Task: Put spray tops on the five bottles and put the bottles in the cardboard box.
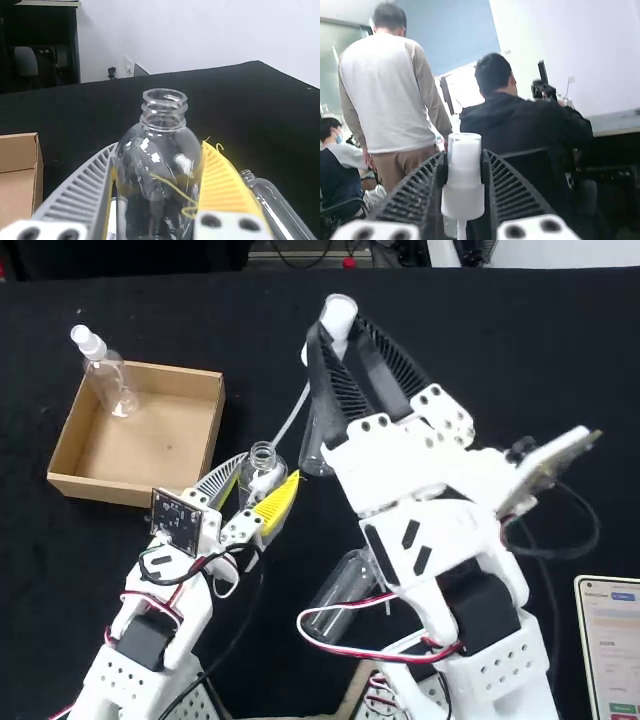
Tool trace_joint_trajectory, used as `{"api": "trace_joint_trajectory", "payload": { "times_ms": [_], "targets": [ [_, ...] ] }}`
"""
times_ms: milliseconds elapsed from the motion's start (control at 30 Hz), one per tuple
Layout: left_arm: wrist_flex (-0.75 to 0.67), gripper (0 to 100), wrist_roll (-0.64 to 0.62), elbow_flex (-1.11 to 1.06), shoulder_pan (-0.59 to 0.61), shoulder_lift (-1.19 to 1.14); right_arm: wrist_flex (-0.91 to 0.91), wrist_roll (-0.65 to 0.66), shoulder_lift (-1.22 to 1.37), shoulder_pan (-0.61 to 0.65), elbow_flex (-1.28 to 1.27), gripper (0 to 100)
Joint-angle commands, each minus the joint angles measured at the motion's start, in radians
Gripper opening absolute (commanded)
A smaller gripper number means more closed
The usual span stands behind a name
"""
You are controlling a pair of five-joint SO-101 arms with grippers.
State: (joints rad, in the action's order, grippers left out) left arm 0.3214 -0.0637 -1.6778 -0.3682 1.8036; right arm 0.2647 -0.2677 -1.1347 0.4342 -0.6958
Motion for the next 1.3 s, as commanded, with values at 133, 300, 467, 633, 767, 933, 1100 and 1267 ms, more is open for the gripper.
{"api": "trace_joint_trajectory", "payload": {
  "times_ms": [133,300,467,633,767,933,1100,1267],
  "targets": [
    [-0.02,11,-0.006,-0.022,-0.013,0.014,-0.055,0.011,0.228,0.017,0.025,1.1],
    [-0.02,11,-0.006,-0.022,-0.013,0.012,-0.063,0.011,0.24,0.017,-0.035,1.1],
    [-0.02,11,-0.006,-0.022,-0.013,0.012,-0.063,0.011,0.232,0.012,-0.048,1.1],
    [-0.02,11,-0.006,-0.022,-0.013,0.012,-0.057,0.011,0.231,0.017,-0.048,1.1],
    [-0.02,11,-0.006,-0.022,-0.013,0.012,-0.061,0.011,0.173,0.011,-0.047,1.1],
    [-0.02,11,-0.006,-0.022,-0.013,0.012,-0.046,0.011,0.09,0.018,-0.064,1.1],
    [-0.02,11,-0.006,-0.022,-0.013,0.012,0.017,0.011,0.088,0.06,-0.102,1.1],
    [-0.02,11,-0.006,-0.022,-0.013,0.011,0.015,0.011,0.087,0.095,-0.145,1.1]
  ]
}}
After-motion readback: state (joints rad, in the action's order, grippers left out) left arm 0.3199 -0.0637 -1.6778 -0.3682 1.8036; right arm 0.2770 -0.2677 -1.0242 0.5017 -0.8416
